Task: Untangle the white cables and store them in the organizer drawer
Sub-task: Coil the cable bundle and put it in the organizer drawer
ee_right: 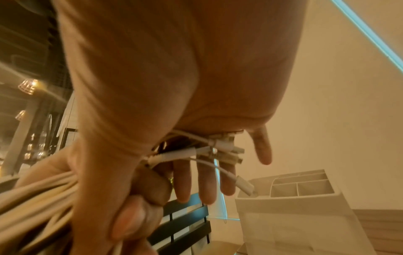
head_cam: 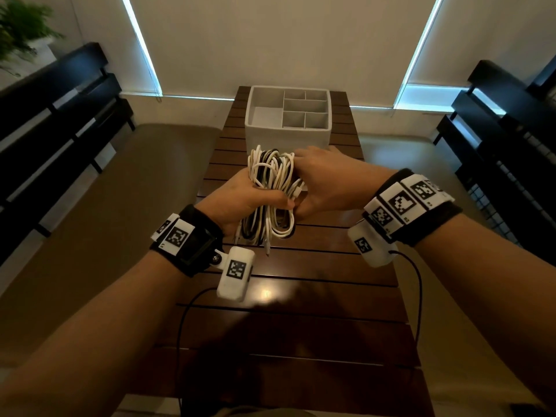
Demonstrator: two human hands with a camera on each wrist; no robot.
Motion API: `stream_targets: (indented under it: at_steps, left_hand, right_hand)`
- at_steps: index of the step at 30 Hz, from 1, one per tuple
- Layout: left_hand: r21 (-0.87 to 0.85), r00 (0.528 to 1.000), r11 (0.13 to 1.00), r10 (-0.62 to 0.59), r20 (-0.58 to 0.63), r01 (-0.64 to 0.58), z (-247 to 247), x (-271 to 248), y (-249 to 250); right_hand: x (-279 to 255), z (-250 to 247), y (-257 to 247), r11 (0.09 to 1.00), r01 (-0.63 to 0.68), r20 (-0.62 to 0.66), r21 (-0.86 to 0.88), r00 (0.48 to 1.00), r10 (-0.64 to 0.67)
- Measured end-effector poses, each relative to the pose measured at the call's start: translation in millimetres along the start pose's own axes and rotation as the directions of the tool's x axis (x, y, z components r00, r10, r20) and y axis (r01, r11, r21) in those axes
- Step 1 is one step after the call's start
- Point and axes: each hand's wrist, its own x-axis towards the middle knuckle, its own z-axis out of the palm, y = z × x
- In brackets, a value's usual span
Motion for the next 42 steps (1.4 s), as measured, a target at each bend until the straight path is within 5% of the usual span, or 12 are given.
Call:
stream_targets:
  at_steps: [6, 13, 26, 38, 42]
  left_hand:
    - [-0.103, 0.999, 0.994, 0.038, -0.013, -0.039, 3.3, -0.3, 5.5]
    - [-0.150, 0.999, 0.988, 0.033, -0.041, -0.039, -3.3, 1.4, -0.6]
    - [-0.142, 0.992, 0.983, -0.120, -0.044, 0.112, 11.3, -2.0, -5.5]
    - [-0.253, 0.993, 0.962, -0.112, -0.026, 0.102, 10.3, 2.5, -9.6]
    - [-0.188, 0.997, 0.980, -0.076, -0.030, 0.069, 5.8, 1.3, -13.7]
  right_hand:
    - [-9.8, -6.0, 12.7, 0.958, 0.077, -0.059, 0.277, 0.996, -0.064]
    - [-16.1, -10.9, 26.3, 0.942, -0.043, -0.008, 0.332, 0.999, 0.048]
    - [-2.9, 11.5, 9.5, 0.998, -0.066, -0.044, -0.002, 0.997, 0.066]
    - [-1.7, 27.2, -14.3, 0.992, -0.086, -0.167, 0.088, 0.981, 0.100]
    - [-4.7, 31.5, -11.9, 0.962, -0.045, -0.159, 0.270, 0.983, 0.091]
